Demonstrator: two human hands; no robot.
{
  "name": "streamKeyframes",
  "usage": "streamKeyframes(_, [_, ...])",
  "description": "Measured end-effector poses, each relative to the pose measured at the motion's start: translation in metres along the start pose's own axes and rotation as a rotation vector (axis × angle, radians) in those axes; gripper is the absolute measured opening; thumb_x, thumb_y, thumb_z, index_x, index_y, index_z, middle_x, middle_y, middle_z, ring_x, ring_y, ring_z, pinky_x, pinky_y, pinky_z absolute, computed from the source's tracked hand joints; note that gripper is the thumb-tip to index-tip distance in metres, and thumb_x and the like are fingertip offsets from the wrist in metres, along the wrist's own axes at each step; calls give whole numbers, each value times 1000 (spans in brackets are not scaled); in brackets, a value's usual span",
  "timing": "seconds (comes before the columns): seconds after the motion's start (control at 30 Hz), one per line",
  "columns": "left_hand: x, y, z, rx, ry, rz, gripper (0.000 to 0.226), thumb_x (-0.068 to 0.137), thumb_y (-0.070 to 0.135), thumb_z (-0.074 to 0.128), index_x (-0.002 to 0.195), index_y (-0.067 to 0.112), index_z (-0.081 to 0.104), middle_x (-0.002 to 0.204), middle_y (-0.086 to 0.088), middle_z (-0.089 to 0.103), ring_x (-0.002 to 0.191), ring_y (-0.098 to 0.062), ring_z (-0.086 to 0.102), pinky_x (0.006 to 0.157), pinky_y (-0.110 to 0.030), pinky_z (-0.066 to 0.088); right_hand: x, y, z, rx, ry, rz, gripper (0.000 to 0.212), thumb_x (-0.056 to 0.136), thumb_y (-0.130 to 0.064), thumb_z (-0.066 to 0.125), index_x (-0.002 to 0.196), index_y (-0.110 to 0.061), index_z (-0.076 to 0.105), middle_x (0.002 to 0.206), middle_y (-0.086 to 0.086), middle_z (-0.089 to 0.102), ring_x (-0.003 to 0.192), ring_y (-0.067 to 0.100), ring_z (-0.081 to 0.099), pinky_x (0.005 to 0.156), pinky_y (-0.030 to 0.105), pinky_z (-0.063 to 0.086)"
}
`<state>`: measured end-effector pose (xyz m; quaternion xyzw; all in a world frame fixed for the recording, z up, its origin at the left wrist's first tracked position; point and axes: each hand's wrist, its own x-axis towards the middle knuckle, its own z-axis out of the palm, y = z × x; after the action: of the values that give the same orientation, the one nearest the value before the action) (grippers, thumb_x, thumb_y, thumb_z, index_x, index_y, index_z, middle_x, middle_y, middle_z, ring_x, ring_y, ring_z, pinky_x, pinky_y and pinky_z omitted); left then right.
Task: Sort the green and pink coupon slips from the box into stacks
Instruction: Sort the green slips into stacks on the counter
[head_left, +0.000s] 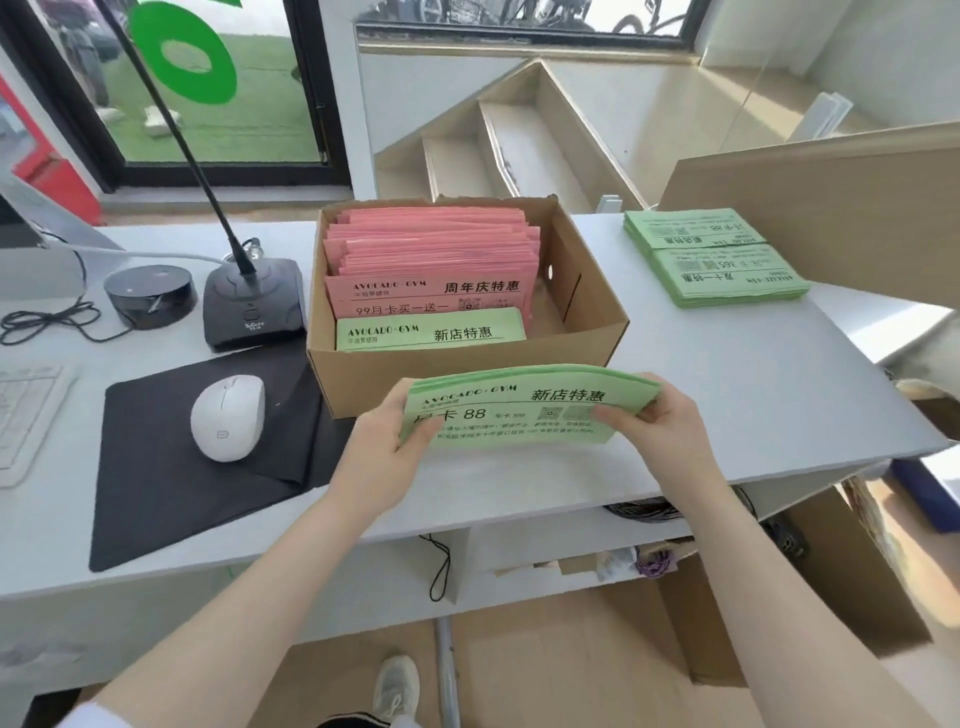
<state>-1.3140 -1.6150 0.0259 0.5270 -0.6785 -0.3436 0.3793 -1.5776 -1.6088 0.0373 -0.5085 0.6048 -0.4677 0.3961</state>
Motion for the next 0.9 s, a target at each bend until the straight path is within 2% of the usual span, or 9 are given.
streamKeyframes(0.07, [13,16,-9,39,18,166,21,89,20,53,110,16,55,91,23,61,79,-3,59,74,-13,44,1,-7,-12,-106,66,-32,23,76,-5,72,89,-22,65,89,-3,71,83,12,64,79,24,50])
streamKeyframes(0.17, [33,39,-17,64,-11,327,27,86,22,52,111,12,57,93,10,67,81,-12,60,73,-25,49,4,-14,-22,-199,146,-23,20,76,-9,73,90,-21,65,88,-4,69,82,9,61,86,32,48])
streamKeyframes(0.3, [65,65,-19,7,-71,420,26,91,11,54,110,29,53,99,26,61,90,3,60,71,-18,52,11,-22,-26,-377,314,-16,43,77,-21,73,116,-20,55,118,-6,57,114,12,48,102,34,37])
streamKeyframes(0.4, [85,84,-12,14,-111,479,29,90,7,55,109,29,54,95,31,58,86,14,58,68,-5,46,12,-34,-29,-579,497,-175,67,76,-22,75,134,-18,41,138,1,40,131,19,31,109,35,26])
streamKeyframes(0.47, [98,101,-4,14,-160,506,29,89,6,55,108,28,54,94,29,59,83,12,59,65,-6,46,12,-43,-32,-685,518,-313,65,76,-20,75,134,-16,43,142,5,40,134,23,27,111,38,21])
streamKeyframes(0.6, [120,130,28,114,-291,570,28,89,11,54,113,24,56,95,8,69,79,-15,64,71,-32,52,20,-60,-39,-687,453,-426,44,81,-13,67,123,-12,55,118,4,60,120,19,44,102,31,32])
streamKeyframes(0.67, [130,141,55,163,-364,559,29,89,11,54,115,24,56,99,2,68,79,-20,63,72,-35,52,29,-64,-49,-608,397,-408,38,86,-14,61,123,-17,54,108,-2,63,102,12,52,88,23,40])
streamKeyframes(0.77, [148,152,95,180,-401,543,29,88,9,54,113,23,56,102,0,67,76,-18,58,73,-32,51,46,-60,-72,-515,354,-436,31,88,-15,57,119,-18,52,94,-16,60,84,-3,55,71,7,40])
streamKeyframes(0.9, [176,166,144,148,-367,417,25,86,10,57,105,27,58,94,1,66,55,-2,50,53,-22,44,78,-52,-119,-417,275,-437,24,89,-8,57,103,-25,50,87,-21,59,80,-3,58,66,10,44])
